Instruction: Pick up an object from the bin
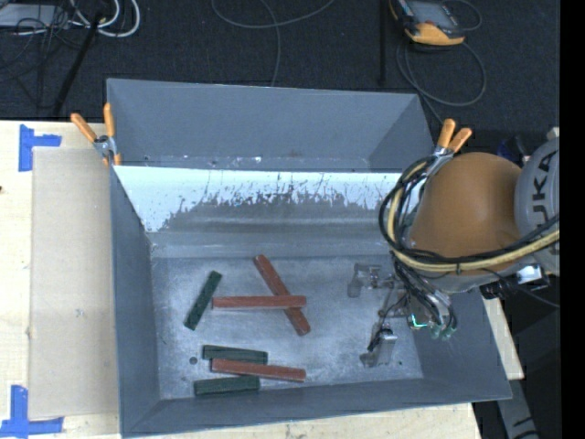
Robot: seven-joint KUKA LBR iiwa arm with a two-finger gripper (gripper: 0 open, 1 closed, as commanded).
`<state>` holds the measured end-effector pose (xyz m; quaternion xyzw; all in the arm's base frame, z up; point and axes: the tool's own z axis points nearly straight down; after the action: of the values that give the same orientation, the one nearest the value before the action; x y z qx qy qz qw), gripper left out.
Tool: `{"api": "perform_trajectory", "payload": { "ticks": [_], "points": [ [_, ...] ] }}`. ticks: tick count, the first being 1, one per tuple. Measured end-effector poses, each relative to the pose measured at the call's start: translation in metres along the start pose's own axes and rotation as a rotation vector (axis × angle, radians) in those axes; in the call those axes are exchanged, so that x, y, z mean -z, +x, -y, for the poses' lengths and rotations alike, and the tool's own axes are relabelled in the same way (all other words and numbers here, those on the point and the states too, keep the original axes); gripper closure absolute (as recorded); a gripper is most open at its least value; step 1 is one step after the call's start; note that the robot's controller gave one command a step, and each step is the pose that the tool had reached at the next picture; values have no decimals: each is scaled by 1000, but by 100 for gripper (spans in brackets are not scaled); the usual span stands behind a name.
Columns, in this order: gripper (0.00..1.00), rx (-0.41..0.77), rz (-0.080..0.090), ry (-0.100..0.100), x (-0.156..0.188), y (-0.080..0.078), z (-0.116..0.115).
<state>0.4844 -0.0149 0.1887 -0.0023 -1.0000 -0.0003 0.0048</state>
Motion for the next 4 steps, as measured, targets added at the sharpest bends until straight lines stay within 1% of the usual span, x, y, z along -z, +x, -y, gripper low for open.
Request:
{"api": "perform_trajectory", "payload": {
  "ticks": [1,2,3,4],
  "points": [
    [0,-22,8,-3,-29,-26,-76],
    [0,72,18,-1,-120,-111,-113],
    [100,72,25,-2,-113,-113,-113],
    [0,73,11,1,-118,-109,-112]
  ]
}}
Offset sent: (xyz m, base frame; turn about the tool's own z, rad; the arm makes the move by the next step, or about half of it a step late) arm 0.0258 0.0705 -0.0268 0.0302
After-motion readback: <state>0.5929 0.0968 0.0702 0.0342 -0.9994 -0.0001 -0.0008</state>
